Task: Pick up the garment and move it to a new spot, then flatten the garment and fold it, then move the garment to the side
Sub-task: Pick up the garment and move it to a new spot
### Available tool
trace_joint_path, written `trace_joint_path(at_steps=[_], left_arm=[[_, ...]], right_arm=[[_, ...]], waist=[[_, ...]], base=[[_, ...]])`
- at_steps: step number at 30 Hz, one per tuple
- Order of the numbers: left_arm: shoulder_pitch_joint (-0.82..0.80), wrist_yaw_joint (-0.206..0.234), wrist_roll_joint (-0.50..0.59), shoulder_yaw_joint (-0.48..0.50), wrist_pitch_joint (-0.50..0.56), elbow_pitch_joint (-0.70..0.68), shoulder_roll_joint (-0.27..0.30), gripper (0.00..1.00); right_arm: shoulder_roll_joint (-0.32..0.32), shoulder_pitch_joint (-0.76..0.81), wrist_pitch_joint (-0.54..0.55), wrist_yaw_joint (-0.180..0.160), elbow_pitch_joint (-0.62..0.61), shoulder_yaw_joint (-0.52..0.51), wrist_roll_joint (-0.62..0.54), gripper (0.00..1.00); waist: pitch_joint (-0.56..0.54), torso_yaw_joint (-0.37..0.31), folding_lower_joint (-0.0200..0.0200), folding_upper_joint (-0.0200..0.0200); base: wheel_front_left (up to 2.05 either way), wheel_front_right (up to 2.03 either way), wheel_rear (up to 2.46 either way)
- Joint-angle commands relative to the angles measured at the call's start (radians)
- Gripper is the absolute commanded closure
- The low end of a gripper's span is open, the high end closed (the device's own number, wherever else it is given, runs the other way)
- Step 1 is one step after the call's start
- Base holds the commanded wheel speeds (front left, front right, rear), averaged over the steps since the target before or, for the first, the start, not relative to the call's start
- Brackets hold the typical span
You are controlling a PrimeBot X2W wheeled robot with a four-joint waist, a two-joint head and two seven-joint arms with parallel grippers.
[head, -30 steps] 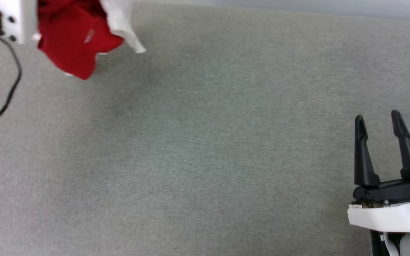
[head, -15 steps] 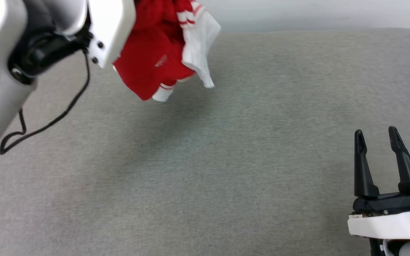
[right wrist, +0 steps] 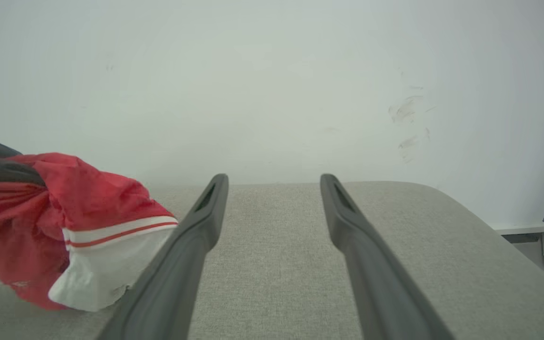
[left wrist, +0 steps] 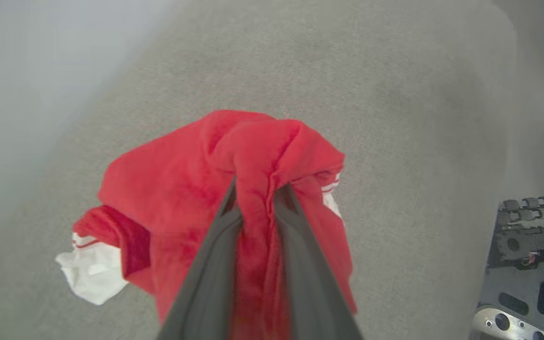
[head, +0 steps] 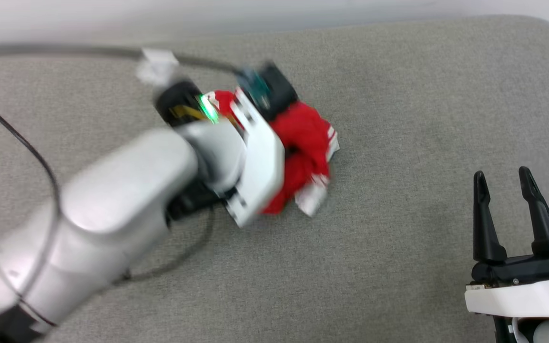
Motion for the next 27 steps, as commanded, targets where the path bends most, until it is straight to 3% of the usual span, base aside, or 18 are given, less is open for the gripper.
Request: trace_joint_path(at_steps=[1, 3, 8, 17, 18, 19, 24, 27], left_arm=[[0.010, 0.000, -0.001, -0.004, -0.005, 0.002, -0.005, 1.00], [0.075, 0.000, -0.015, -0.074, -0.053, 0.038, -0.053, 1.00], [0.191, 0.000, -0.028, -0.144, -0.101, 0.083, -0.116, 1.00], [0.294, 0.000, 0.017, -0.161, -0.122, 0.099, -0.174, 1.00], [0.286, 0.000, 0.035, -0.160, -0.150, 0.106, -0.178, 0.25], [0.277, 0.000, 0.048, -0.161, -0.178, 0.115, -0.184, 0.00], [0.261, 0.008, 0.103, -0.126, -0.348, 0.146, -0.207, 0.00], [0.259, 0.041, 0.131, -0.097, -0.430, 0.150, -0.209, 0.00]], right_arm=[[0.001, -0.009, -0.002, -0.001, 0.001, 0.000, 0.004, 0.00], [0.001, -0.014, -0.002, -0.001, 0.004, -0.005, 0.005, 0.00], [0.001, -0.013, -0.002, -0.001, 0.009, -0.009, 0.006, 0.00], [0.001, -0.004, -0.002, -0.001, 0.017, -0.020, -0.001, 0.00], [0.001, 0.000, -0.002, -0.001, 0.019, -0.021, -0.004, 0.00], [0.001, 0.005, -0.002, -0.001, 0.021, -0.022, -0.005, 0.00], [0.001, 0.034, -0.002, -0.001, 0.031, -0.027, -0.017, 0.00], [0.001, 0.050, -0.002, -0.001, 0.034, -0.025, -0.024, 0.00]], waist=[[0.005, -0.003, 0.0001, 0.0000], [0.016, -0.006, 0.0001, 0.0000], [0.029, -0.012, 0.0001, 0.0000], [0.022, 0.005, 0.0001, 0.0000], [0.015, 0.009, 0.0001, 0.0000], [0.007, 0.014, 0.0001, 0.0000], [-0.044, 0.040, 0.0001, 0.0000], [-0.073, 0.059, 0.0001, 0.0000]], base=[[0.00, 0.00, 0.00], [0.00, 0.00, 0.00], [0.00, 0.00, 0.00], [0.00, 0.00, 0.00], [0.00, 0.00, 0.00], [0.00, 0.00, 0.00], [0.00, 0.00, 0.00], [0.00, 0.00, 0.00]])
